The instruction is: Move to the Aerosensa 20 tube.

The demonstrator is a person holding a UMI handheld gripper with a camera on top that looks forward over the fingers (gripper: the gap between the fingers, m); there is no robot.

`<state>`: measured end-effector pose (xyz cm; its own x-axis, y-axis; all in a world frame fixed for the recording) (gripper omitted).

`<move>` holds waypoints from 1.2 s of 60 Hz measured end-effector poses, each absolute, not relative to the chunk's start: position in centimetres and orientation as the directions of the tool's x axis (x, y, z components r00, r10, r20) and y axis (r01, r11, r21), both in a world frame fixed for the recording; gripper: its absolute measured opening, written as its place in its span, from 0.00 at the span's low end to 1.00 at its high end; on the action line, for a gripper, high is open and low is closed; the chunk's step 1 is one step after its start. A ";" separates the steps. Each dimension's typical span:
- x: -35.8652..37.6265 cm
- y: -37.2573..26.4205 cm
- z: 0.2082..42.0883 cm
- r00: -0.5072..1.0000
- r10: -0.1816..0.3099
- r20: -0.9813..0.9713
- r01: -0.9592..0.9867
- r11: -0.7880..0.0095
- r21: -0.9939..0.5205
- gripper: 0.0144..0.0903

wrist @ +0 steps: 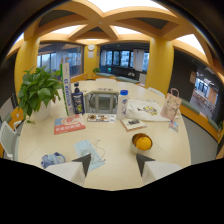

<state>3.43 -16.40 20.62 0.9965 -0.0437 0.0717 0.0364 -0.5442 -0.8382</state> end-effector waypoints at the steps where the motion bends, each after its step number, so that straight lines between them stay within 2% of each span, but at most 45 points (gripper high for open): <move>1: 3.5 -16.3 20.5 0.996 -0.044 0.071 0.035 -0.544 -0.838 0.94; 13: 1.8 -17.9 20.4 0.994 -0.061 0.085 0.038 -0.547 -0.836 0.94; 20: -0.4 -18.8 19.9 0.996 -0.052 0.071 0.031 -0.553 -0.833 0.94; 34: -6.9 -16.6 20.1 0.999 0.018 0.045 0.047 -0.531 -0.846 0.94; 44: -11.7 -9.7 21.9 0.996 0.080 0.041 0.074 -0.470 -0.879 0.94; 54: -16.3 0.2 23.9 0.991 0.135 0.022 0.075 -0.398 -0.914 0.95; 61: -18.9 7.3 24.8 0.987 0.159 0.004 0.063 -0.371 -0.927 0.94; 72: -21.8 17.0 25.0 0.987 0.162 -0.018 0.041 -0.358 -0.933 0.95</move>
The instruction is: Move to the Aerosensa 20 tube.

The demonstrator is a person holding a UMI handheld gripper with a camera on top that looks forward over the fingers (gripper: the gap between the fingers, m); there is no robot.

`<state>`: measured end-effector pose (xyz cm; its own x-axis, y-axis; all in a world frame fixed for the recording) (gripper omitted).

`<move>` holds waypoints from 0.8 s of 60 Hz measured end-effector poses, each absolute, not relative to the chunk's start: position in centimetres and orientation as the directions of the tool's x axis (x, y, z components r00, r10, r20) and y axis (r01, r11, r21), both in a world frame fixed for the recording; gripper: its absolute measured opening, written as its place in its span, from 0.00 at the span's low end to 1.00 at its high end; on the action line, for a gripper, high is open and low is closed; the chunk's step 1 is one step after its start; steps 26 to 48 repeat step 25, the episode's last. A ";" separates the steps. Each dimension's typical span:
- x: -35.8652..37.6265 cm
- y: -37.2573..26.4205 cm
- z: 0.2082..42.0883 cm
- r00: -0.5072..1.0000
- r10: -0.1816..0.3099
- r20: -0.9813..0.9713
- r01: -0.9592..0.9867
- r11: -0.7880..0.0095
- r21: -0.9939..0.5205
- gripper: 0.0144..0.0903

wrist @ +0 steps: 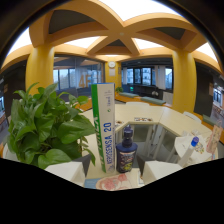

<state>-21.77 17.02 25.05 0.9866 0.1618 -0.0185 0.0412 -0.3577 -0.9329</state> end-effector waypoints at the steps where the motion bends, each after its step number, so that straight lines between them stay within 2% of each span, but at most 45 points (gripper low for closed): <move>1: -22.0 17.7 25.0 0.987 0.162 -0.019 0.041 -0.357 -0.933 0.95; 13: -23.6 22.2 23.5 0.985 0.173 -0.027 0.042 -0.383 -0.923 0.94; 25: -23.4 22.0 22.6 0.986 0.164 -0.034 0.037 -0.410 -0.911 0.94; 48: -23.4 22.0 22.6 0.986 0.164 -0.034 0.037 -0.410 -0.911 0.94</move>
